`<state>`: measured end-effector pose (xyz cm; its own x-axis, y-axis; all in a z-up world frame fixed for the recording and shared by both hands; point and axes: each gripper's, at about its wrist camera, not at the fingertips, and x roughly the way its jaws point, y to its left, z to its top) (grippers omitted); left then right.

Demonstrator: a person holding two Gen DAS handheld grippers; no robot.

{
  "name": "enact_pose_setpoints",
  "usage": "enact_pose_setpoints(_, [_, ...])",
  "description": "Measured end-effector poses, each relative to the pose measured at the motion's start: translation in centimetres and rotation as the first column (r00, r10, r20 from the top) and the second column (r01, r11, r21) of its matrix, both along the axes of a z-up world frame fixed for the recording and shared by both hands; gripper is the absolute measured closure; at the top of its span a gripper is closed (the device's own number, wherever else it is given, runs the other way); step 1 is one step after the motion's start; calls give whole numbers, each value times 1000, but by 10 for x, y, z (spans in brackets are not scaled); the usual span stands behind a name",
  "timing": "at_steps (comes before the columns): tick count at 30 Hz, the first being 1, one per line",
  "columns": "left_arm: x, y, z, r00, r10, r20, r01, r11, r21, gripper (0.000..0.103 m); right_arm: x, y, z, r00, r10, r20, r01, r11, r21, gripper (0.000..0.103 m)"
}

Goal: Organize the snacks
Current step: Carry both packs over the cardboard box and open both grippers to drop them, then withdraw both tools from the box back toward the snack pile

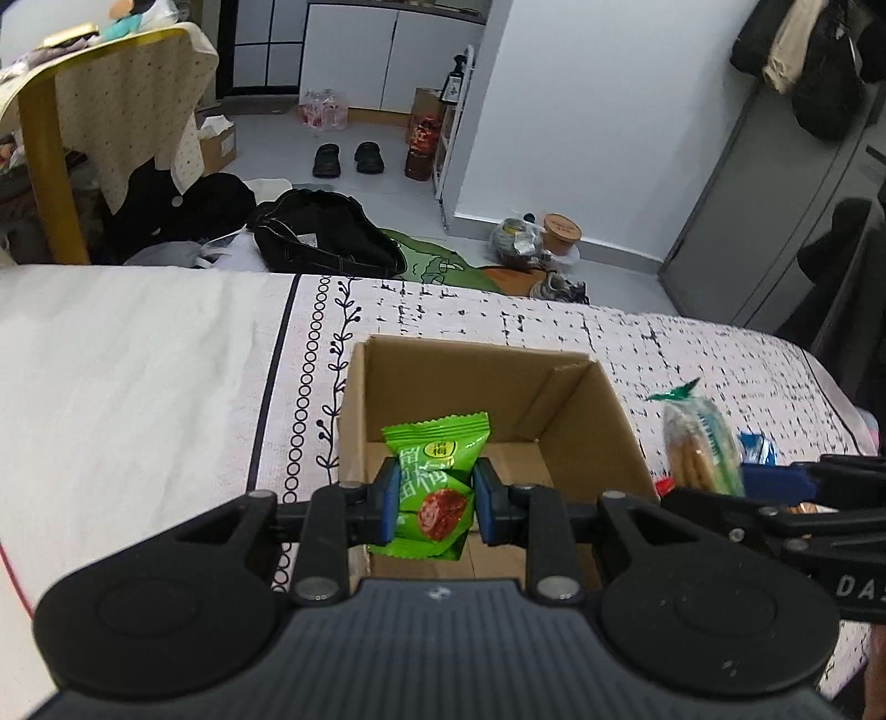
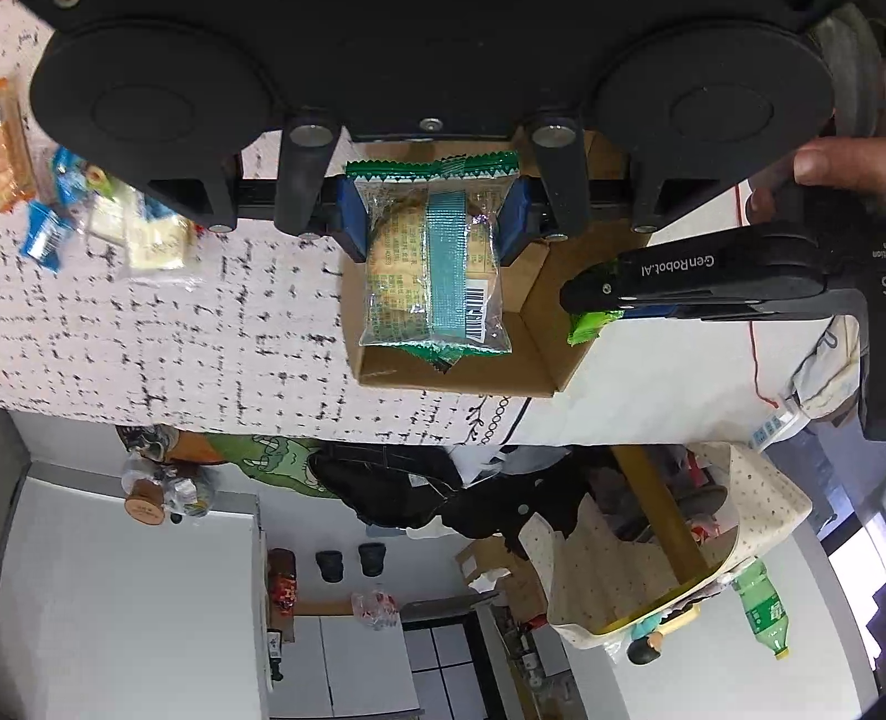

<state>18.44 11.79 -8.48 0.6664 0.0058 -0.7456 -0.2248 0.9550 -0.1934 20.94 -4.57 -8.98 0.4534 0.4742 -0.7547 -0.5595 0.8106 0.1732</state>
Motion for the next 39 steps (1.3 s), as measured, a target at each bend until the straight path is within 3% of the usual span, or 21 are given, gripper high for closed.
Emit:
enact_pose_setpoints(10, [10,2,-3,998,12,55,-10,1000,-21,76,16,18,-15,1000,-22,-9,22,1000,1,55])
enact_pose_setpoints(19, [-1,1,15,995,63,83,-61,998,-23,61,25,22,-15,1000,-16,0,16,999,36,54])
enact_pose_setpoints(21, [-5,2,18,994,80,73,-80,997,-7,52,22,22,-13,1000,2,23,-3,999,40,49])
enact_pose_setpoints(26, [-19,4,28,992,114,61,-114,994,-4,32,12,9,-3,998,-2,58,-2,998,58,21])
enact_pose_setpoints(28, [-23,1,31,992,110,63,-111,994,10,25,7,-2,1,998,-5,64,1,998,66,16])
enact_pose_setpoints(39, [-37,-21,58,992,73,100,-78,996,42,6,-24,-65,26,993,-65,100,62,998,27,5])
